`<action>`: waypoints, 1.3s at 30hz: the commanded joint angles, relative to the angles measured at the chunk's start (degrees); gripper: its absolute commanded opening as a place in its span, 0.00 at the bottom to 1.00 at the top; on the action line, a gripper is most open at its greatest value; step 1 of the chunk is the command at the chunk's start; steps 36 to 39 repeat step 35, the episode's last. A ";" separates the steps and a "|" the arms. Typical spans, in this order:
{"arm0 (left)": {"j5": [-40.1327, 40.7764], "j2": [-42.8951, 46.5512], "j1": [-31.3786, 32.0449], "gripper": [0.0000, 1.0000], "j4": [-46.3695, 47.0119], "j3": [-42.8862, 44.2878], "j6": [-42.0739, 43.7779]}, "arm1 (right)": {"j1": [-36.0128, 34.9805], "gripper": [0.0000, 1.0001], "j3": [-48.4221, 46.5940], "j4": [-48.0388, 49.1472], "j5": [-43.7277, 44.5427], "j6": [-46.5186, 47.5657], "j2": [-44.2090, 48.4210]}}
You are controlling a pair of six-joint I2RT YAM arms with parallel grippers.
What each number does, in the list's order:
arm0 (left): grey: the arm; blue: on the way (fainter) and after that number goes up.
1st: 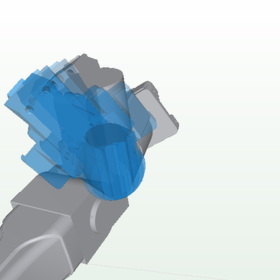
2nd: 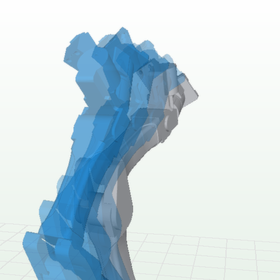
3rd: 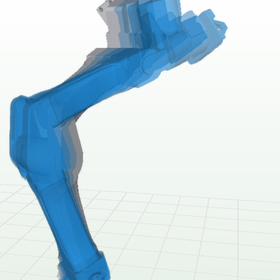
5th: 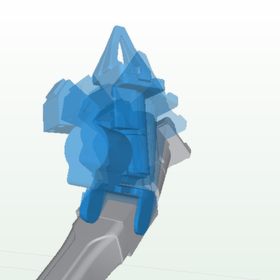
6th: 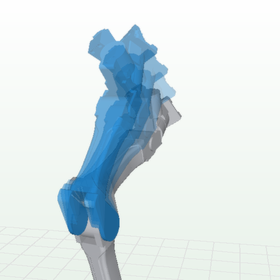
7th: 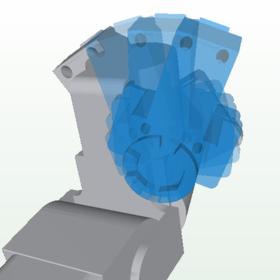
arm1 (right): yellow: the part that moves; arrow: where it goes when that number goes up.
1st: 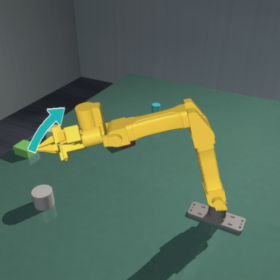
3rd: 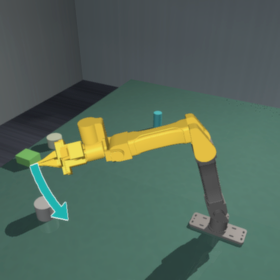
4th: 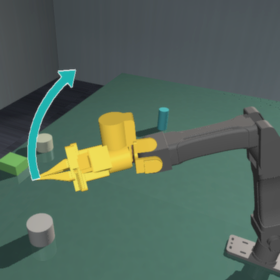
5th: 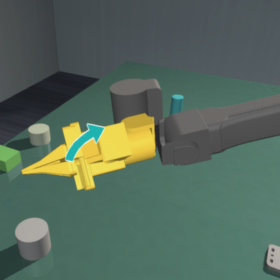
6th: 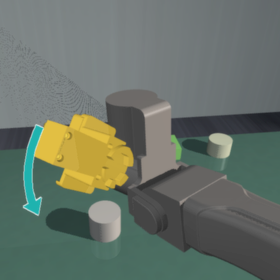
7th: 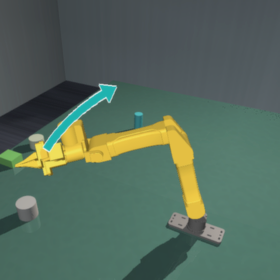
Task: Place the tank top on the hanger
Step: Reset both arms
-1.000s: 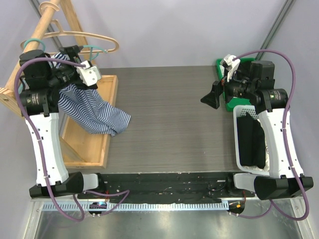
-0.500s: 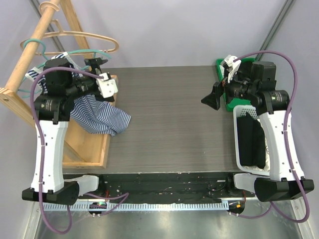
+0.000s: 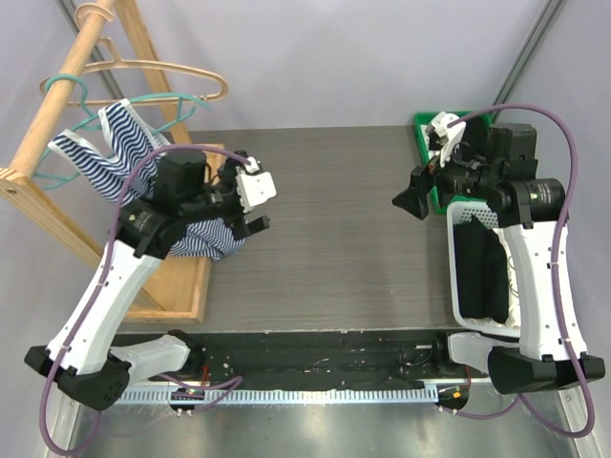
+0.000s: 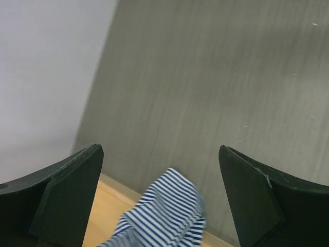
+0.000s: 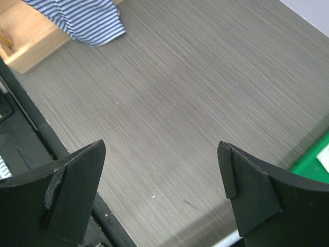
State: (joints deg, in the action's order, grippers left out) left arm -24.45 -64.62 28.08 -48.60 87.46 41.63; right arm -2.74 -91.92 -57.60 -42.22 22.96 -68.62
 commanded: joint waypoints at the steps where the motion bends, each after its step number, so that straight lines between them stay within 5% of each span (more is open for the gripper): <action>1: 0.82 0.02 1.28 1.00 1.75 -5.71 -9.19 | 0.28 1.00 -1.16 -4.09 5.47 4.97 4.10; 12: -15.53 2.92 1.81 1.00 -1.84 -20.92 -11.75 | 0.20 1.00 8.33 -18.84 14.88 19.57 15.00; 23: -32.05 5.91 -3.29 1.00 -26.27 -14.25 4.59 | -1.12 1.00 3.41 -28.62 10.49 23.18 18.26; 39: -33.74 7.58 -6.45 1.00 -31.11 -14.51 9.00 | -1.92 1.00 3.06 -28.62 8.82 23.62 19.23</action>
